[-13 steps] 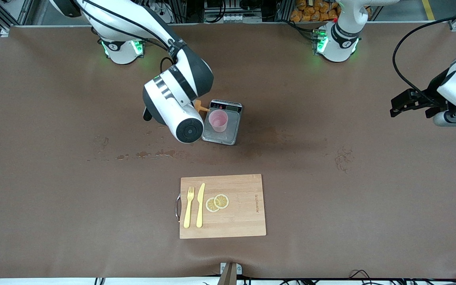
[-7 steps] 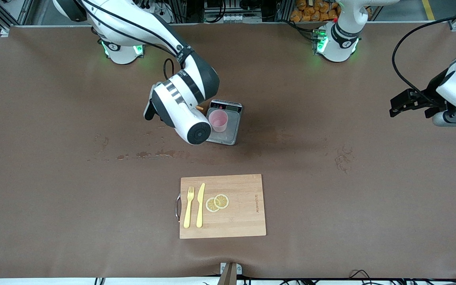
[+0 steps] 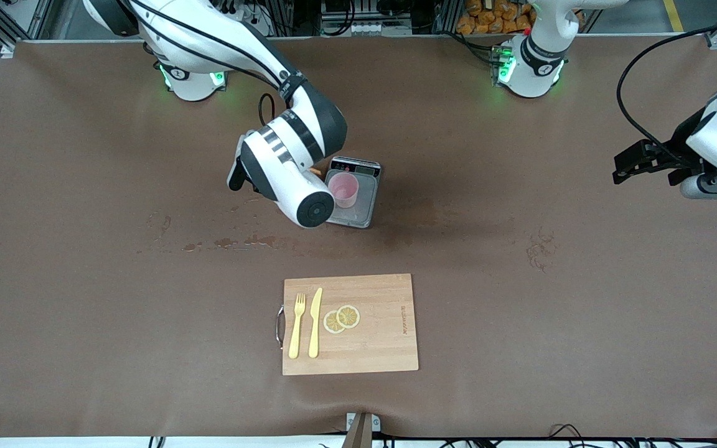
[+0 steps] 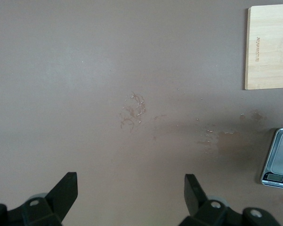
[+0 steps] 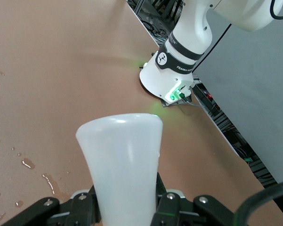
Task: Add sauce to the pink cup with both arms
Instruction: 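Squeeze sauce from the inverted bottle into the pink cup with the right gripper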
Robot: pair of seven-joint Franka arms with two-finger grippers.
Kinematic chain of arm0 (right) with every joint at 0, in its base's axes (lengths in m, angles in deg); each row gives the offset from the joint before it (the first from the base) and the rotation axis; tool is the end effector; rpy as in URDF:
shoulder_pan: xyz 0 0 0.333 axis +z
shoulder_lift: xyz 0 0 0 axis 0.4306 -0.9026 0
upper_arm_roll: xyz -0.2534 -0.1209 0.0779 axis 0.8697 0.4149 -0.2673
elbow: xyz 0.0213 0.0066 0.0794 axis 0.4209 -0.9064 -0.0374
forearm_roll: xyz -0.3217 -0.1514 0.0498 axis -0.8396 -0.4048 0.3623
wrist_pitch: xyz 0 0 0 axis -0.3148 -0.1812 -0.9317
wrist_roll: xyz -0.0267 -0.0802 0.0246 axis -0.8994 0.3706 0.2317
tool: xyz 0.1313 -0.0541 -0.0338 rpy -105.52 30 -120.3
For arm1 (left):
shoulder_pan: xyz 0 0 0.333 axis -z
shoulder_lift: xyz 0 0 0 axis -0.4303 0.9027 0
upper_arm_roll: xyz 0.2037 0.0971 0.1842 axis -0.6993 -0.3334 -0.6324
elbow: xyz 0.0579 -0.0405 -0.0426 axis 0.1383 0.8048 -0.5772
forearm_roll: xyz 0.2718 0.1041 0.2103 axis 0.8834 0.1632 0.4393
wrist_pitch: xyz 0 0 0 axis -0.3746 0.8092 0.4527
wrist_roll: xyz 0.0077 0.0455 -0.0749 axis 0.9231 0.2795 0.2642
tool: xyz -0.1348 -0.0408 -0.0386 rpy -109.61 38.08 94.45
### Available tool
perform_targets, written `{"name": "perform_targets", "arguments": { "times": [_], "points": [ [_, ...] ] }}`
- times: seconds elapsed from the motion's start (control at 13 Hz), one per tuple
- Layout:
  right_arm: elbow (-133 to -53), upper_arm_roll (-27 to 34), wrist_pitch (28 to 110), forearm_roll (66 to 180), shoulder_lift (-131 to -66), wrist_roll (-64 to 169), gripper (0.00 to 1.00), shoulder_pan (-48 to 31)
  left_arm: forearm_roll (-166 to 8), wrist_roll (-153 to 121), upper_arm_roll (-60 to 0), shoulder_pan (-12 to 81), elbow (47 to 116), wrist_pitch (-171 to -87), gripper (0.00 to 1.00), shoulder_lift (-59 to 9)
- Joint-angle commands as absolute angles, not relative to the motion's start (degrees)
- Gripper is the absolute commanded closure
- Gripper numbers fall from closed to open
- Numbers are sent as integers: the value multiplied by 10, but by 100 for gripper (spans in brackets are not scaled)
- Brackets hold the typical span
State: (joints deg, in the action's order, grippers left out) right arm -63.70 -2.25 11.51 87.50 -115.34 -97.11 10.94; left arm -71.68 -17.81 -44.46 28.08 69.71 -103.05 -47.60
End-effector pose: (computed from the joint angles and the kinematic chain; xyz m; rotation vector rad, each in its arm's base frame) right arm 0.4380 0.3286 0.2968 1.3077 -1.8038 -0.0172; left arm 0.5331 -0.0617 0.5487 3.1131 -0.0497 -0.0127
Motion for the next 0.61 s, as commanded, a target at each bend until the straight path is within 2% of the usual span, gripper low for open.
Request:
{"name": "perform_targets", "arguments": {
  "times": [0.0, 0.54],
  "points": [
    [-618, -19, 109, 865, -1162, -964, 100, 119, -718, -182, -447, 282, 701, -1025, 0, -484],
    [-618, -19, 109, 865, -1162, -957, 100, 119, -718, -182, -447, 282, 701, -1025, 0, -483]
  ]
}}
